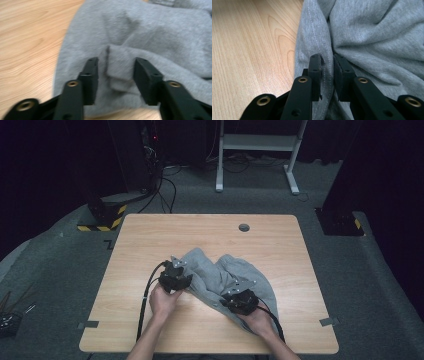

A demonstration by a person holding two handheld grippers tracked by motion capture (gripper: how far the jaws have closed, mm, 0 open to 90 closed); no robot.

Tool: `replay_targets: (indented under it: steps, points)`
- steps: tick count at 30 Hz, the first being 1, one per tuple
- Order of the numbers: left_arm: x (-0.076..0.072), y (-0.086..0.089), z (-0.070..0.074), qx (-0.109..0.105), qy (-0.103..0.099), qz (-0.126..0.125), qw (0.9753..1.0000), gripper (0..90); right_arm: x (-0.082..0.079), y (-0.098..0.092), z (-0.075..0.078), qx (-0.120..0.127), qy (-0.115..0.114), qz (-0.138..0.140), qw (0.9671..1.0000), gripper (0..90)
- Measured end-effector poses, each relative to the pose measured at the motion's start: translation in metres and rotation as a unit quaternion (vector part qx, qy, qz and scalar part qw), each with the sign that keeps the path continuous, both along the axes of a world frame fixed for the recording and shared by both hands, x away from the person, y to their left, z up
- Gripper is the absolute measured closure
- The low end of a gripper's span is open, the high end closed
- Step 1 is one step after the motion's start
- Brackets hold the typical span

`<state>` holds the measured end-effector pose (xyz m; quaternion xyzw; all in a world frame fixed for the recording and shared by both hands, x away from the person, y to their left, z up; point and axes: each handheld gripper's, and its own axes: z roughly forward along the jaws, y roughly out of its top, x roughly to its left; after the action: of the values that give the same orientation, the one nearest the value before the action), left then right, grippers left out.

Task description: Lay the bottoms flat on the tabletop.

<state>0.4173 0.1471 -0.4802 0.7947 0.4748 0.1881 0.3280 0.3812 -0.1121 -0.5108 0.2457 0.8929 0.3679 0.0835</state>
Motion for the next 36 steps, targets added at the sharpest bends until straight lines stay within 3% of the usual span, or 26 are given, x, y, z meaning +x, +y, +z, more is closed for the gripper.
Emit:
replay_targets:
  steps: [3,5,7,11,13,15,17,21,23,27,30,33,36]
  points:
    - [0.0,-0.005,-0.002,-0.005,0.002,-0.017,0.9998,77.0,-0.001,0.001,0.0,-0.003,-0.002,0.005,1.0,76.4]
    - [-0.003,-0.005,0.003,0.003,0.0,-0.017,0.9998,84.1,-0.002,-0.001,0.001,0.0,-0.003,0.005,1.0,74.0]
    - [-0.014,-0.003,0.011,0.022,-0.007,-0.019,0.9996,85.2,-0.003,-0.004,0.004,0.005,-0.009,0.002,0.9999,69.2]
    - [-0.048,0.013,0.024,0.061,-0.019,-0.015,0.9978,85.5,-0.007,-0.011,0.011,0.014,-0.03,-0.011,0.9994,61.3]
    - [-0.062,0.025,0.023,0.07,0.003,-0.005,0.9975,85.6,-0.006,-0.012,0.012,0.015,-0.036,-0.014,0.9991,60.3]
    - [-0.066,0.033,0.018,0.075,0.024,0.004,0.9969,85.5,-0.005,-0.012,0.011,0.007,-0.039,-0.02,0.999,60.2]
    - [-0.067,0.039,0.01,0.081,0.044,0.01,0.9957,85.4,-0.005,-0.009,0.008,-0.005,-0.04,-0.024,0.9989,59.8]
    - [-0.067,0.04,-0.006,0.093,0.064,0.006,0.9936,85.0,-0.004,-0.007,-0.004,-0.043,-0.045,-0.033,0.9975,60.1]
    - [-0.064,0.04,-0.011,0.09,0.067,0.01,0.9936,84.7,-0.001,-0.011,-0.005,-0.036,-0.041,-0.042,0.9976,60.6]
    - [-0.048,0.04,-0.015,0.077,0.055,0.021,0.9953,84.0,0.014,-0.019,-0.005,-0.044,-0.058,-0.075,0.9945,60.9]
    - [-0.042,0.037,-0.016,0.068,0.057,0.019,0.9959,83.6,0.028,-0.029,-0.008,-0.024,-0.049,-0.109,0.9926,60.7]
    - [-0.051,0.035,-0.014,0.074,0.061,0.002,0.9954,83.7,0.033,-0.035,-0.009,-0.017,-0.042,-0.126,0.9911,60.0]
    - [-0.066,0.038,-0.014,0.085,0.069,-0.002,0.994,81.3,0.03,-0.035,-0.007,-0.026,-0.047,-0.125,0.9907,59.5]
